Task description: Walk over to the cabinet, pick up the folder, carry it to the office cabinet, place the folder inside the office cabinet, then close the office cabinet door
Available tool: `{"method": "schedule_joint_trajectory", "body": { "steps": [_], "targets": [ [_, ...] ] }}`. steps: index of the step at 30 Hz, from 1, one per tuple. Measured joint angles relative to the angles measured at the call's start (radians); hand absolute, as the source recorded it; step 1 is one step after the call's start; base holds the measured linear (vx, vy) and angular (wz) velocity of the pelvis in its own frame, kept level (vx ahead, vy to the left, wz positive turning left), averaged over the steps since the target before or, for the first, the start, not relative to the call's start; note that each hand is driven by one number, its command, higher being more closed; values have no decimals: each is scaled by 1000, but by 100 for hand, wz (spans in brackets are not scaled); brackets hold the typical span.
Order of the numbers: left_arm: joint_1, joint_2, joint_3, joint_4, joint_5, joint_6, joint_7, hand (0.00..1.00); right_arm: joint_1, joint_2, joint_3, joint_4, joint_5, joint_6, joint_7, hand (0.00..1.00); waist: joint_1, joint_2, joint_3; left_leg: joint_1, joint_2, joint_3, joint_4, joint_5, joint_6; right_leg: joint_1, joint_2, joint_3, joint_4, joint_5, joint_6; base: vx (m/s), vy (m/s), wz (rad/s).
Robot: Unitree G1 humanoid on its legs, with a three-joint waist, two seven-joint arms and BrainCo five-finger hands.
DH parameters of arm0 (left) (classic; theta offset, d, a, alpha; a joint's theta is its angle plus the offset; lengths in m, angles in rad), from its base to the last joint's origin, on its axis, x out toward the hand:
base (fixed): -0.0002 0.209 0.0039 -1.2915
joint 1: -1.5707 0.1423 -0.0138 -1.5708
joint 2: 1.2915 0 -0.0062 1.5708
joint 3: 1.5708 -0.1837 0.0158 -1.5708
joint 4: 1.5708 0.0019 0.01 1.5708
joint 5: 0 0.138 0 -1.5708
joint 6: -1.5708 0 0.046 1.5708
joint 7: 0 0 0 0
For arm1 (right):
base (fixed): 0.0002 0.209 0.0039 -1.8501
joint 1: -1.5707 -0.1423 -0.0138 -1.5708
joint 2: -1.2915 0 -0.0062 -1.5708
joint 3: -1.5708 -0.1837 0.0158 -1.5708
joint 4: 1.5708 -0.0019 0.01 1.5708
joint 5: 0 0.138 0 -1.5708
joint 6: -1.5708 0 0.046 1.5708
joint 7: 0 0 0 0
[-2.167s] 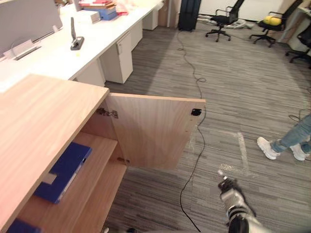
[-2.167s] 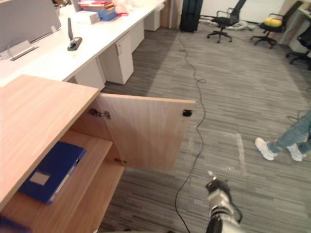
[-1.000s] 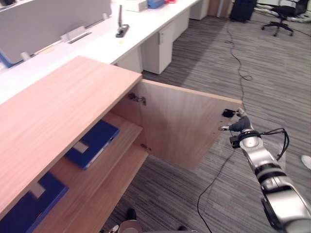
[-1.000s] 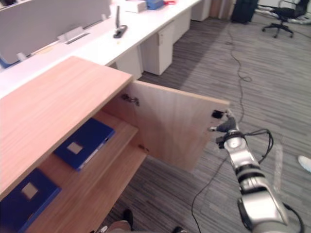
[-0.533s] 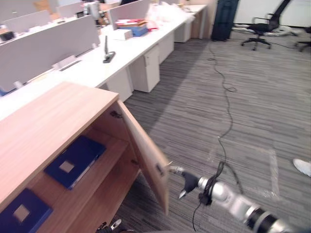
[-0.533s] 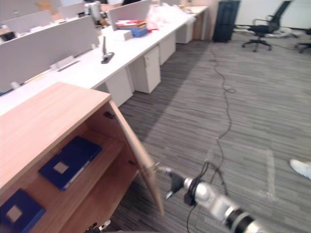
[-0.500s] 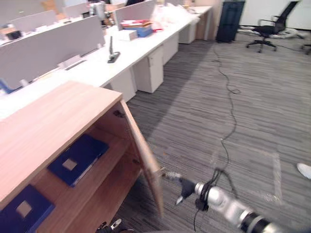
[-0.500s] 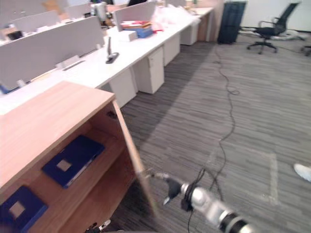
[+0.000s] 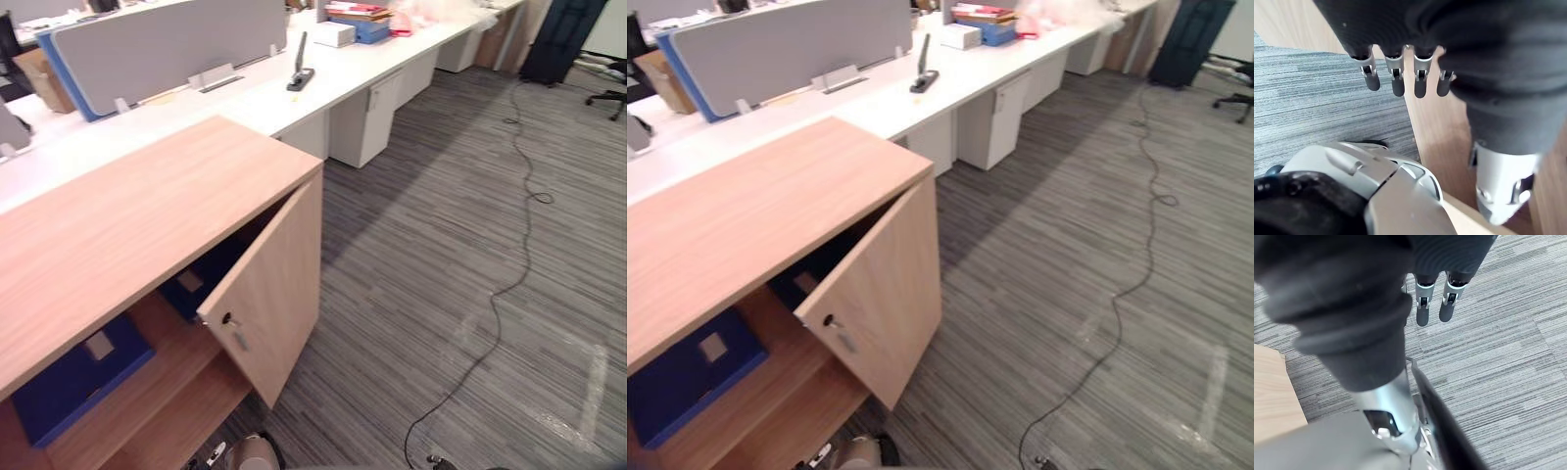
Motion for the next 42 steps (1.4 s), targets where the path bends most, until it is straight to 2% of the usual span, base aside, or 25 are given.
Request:
{"method": "schedule_joint_trajectory", "body": {
  "steps": [2,4,5,7,9,12,13,14,16,17,18,19,20,21,23,25,26,27,29,31,35,36,38,39,42],
  "targets": [
    [-11,3,-2,8,46,-1,3,0,3,3,-18,1,55,10,-23,0,-8,1,-1,32,0,73,-26,-17,2,-4,-27,-57,1,9,15,101,102,96],
    [-17,0,-7,19,88,-2,6,0,-19,9,-16,1,74,18,-43,0,-10,13,-1,55,-39,99,-144,-14,8,-5,-32,-121,3,33,52,104,159,102],
    [-30,17,-22,18,126,-1,5,0,-35,24,-21,-8,96,18,-59,0,-5,-3,7,59,-79,68,-202,-17,12,5,-37,-164,-4,42,64,85,163,82],
    [-32,24,-44,16,136,-2,4,0,-51,33,-41,-33,120,13,-60,0,3,-5,6,79,-118,34,-267,-13,12,19,-49,-201,5,43,65,72,126,67],
    [-30,29,-68,17,128,-5,3,0,-74,58,-45,-55,144,-1,-59,0,1,-3,3,115,-181,-24,-366,29,7,48,-67,-254,7,44,68,57,121,75],
    [-40,10,-94,4,75,-25,-1,0,-104,89,-73,-72,171,-19,-55,0,0,30,-18,152,-276,-172,-544,116,-17,81,-96,-387,38,30,105,82,119,133],
    [-45,-5,-107,0,70,-28,-1,0,-104,90,-95,-72,171,-19,-56,0,4,45,-26,150,-302,-238,-564,121,-14,105,-118,-455,77,11,121,104,74,147],
    [-45,-5,-111,-1,70,-29,-1,0,-104,87,-104,-69,171,-19,-55,0,10,44,-25,153,-318,-264,-567,107,-23,118,-147,-488,125,-9,133,185,135,157],
    [-29,-11,-120,16,82,-29,-3,0,-88,78,-182,-53,171,-8,-57,0,16,59,-33,203,-377,-370,-567,88,3,186,-333,-555,467,-84,79,180,125,149],
    [-25,-6,-124,23,94,-27,-4,0,-82,80,-197,-53,171,-7,-57,0,16,56,-33,217,-393,-404,-565,84,21,202,-378,-556,545,-79,66,232,115,151],
    [-24,3,-127,39,112,-27,-5,0,-76,80,-211,-50,172,-5,-58,0,16,49,-35,234,-416,-467,-561,83,60,207,-450,-514,684,-49,-7,243,106,150],
    [-33,8,-134,42,129,-24,-5,0,-73,80,-214,-44,172,-5,-58,0,9,49,-34,232,-424,-540,-551,89,118,159,-485,-389,791,-41,-65,276,95,157],
    [-43,10,-138,43,145,-22,-5,0,-71,84,-215,-42,172,-6,-58,0,7,53,-36,225,-425,-580,-539,90,125,123,-483,-306,810,-63,-53,177,16,175],
    [-55,12,-155,38,161,-24,-4,0,-67,92,-225,-42,188,-5,-57,0,6,51,-32,209,-419,-655,-512,90,125,36,-421,-100,794,-103,-1,160,-40,203],
    [-85,27,-168,37,187,-36,2,0,-60,100,-229,-62,219,-10,-57,0,-9,33,-28,168,-425,-822,-434,78,105,-98,-236,360,638,-171,91,90,-110,245],
    [-94,51,-226,33,191,-49,8,0,-62,104,-226,-65,258,-10,-57,0,-9,15,-18,149,-439,-933,-394,67,71,-129,-163,579,517,-190,129,21,-141,197],
    [-90,60,-240,30,191,-51,13,0,-62,113,-220,-60,274,-4,-59,0,-9,2,-18,150,-447,-966,-386,64,64,-127,-164,603,465,-183,128,8,-189,177],
    [-76,82,-240,11,196,-56,18,0,-69,132,-215,-32,307,4,-62,0,2,-43,-18,149,-469,-1012,-376,60,46,-128,-189,604,350,-102,151,7,-173,111],
    [-42,91,-195,-2,199,-56,30,0,-76,168,-187,-24,324,-1,-57,0,16,-86,-29,129,-472,-1061,-361,42,10,-99,-197,549,276,-92,202,-5,-290,83],
    [-24,73,-131,-2,184,-56,35,0,-92,189,-145,-23,305,-9,-51,0,33,-86,-39,98,-440,-1084,-364,41,-12,-73,-156,474,189,-94,185,-35,-366,50],
    [-14,54,-71,1,60,-58,34,0,-113,229,-112,-13,292,-22,-48,0,50,-86,-35,64,-373,-1227,-390,64,-81,-15,-47,326,85,-65,129,-48,-309,86],
    [-14,50,-62,1,45,-58,35,0,-114,229,-113,-10,294,-26,-51,0,55,-85,-31,62,-369,-1236,-396,71,-89,-11,-42,310,85,-68,124,-42,-268,86],
    [-16,47,-55,9,14,-58,37,0,-120,221,-123,14,305,-28,-58,0,47,-87,-15,35,-340,-1133,-393,67,-78,10,-36,243,93,-76,110,-64,-140,89],
    [-27,47,-56,22,-12,-57,36,0,-129,203,-131,26,327,-30,-62,0,31,-76,3,-16,-298,-912,-319,47,-53,24,-40,189,96,-79,105,-96,-76,92],
    [-16,40,-57,38,-7,-56,35,0,-130,175,-131,43,327,-29,-64,0,32,-57,17,-66,-219,-561,-118,-39,-43,33,-69,162,124,-92,118,18,87,45]
  ]
}}
